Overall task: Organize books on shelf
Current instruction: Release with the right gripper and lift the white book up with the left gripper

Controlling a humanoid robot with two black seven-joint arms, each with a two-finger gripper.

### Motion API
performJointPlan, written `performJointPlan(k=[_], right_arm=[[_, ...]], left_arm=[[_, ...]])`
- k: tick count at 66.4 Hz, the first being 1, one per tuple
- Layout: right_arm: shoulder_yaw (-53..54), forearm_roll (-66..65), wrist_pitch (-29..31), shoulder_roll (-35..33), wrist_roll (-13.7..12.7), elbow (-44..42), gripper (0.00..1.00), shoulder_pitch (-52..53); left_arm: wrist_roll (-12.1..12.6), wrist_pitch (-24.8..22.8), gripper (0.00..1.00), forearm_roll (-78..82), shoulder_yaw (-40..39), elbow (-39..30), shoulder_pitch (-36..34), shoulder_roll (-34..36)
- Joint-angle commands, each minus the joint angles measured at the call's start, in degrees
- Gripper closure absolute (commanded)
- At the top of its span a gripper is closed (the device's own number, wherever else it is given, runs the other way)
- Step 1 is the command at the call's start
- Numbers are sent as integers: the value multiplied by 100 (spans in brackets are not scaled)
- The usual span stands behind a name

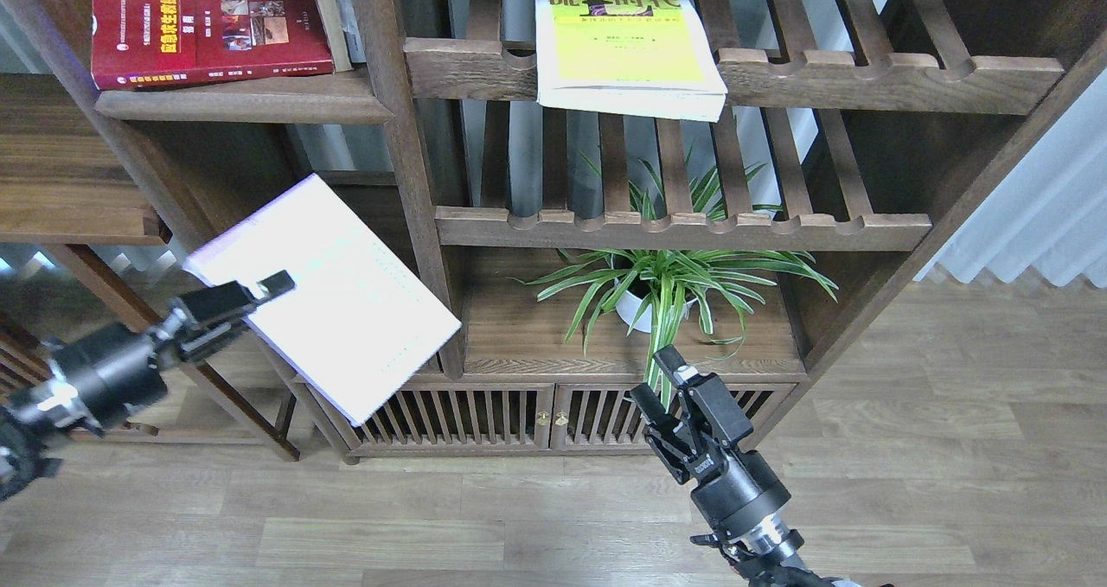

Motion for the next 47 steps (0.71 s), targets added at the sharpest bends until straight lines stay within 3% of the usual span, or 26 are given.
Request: performJointPlan(k=[1,47], right_arm=[[-53,-17,1,0,-9,-6,1,12],[-35,0,1,0,-9,-6,1,-14]], left_arm=[[-10,0,98,-251,-137,2,-61,300],[26,0,98,-990,180,28,-1696,2013]])
